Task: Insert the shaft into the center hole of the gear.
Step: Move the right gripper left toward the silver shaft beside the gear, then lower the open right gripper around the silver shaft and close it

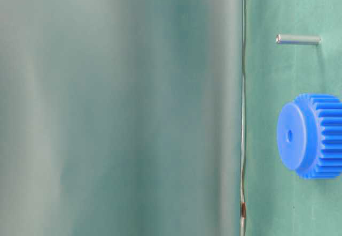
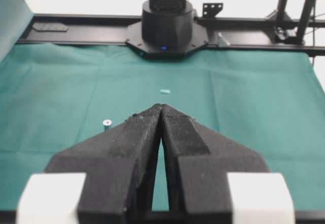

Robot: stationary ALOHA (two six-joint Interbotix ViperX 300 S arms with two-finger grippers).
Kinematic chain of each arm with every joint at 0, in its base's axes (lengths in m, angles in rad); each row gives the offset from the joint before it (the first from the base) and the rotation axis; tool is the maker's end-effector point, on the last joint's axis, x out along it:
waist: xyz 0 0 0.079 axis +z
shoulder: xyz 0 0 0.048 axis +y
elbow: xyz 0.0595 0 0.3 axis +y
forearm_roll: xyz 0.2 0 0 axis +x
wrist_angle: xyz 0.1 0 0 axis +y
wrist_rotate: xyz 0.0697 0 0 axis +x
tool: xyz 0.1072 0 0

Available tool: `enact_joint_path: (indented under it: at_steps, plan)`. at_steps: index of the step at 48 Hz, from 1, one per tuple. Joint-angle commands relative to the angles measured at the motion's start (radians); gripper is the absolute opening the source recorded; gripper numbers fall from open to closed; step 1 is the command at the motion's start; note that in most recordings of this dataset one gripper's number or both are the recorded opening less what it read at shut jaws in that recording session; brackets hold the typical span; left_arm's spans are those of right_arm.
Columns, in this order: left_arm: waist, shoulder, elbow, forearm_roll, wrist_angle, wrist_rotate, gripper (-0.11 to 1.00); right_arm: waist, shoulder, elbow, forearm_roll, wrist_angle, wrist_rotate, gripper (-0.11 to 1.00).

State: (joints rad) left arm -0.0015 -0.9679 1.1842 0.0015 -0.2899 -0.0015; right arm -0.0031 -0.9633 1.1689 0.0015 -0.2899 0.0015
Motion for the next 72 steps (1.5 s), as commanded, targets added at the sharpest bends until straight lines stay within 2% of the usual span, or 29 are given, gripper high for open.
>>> enact_joint_path:
  at_steps: [1,8,13,19,31,36,45,48,54,72]
  plan:
    - [-0.020,0.009,-0.043,0.021,-0.012,0.005,0.00,-0.009,0.012,-0.009,-0.005,-0.002,-0.012,0.02]
    - [-0.023,0.011,-0.048,0.023,-0.012,0.003,0.00,-0.038,0.023,-0.026,-0.003,0.041,-0.009,0.02]
    - [-0.025,0.011,-0.048,0.021,-0.014,0.000,0.00,-0.089,0.060,-0.037,0.000,0.040,-0.009,0.02]
    - [-0.023,0.012,-0.046,0.023,-0.011,0.000,0.00,-0.153,0.152,-0.071,0.003,0.041,-0.003,0.02]
    - [-0.023,0.014,-0.046,0.023,-0.005,-0.002,0.00,-0.213,0.365,-0.133,0.003,0.005,-0.002,0.05]
    - [-0.025,0.014,-0.044,0.023,-0.002,-0.002,0.00,-0.235,0.459,-0.158,0.017,-0.023,0.003,0.23]
    - [-0.025,0.015,-0.044,0.021,0.008,-0.002,0.00,-0.252,0.630,-0.186,0.025,-0.044,0.005,0.79]
    - [-0.023,0.014,-0.044,0.021,0.011,0.000,0.00,-0.258,0.686,-0.189,0.035,-0.064,0.006,0.91]
    - [-0.023,0.014,-0.044,0.021,0.014,0.000,0.00,-0.261,0.773,-0.187,0.060,-0.097,0.006,0.82]
    - [-0.023,0.015,-0.044,0.021,0.018,0.002,0.00,-0.267,0.888,-0.187,0.089,-0.130,0.006,0.83]
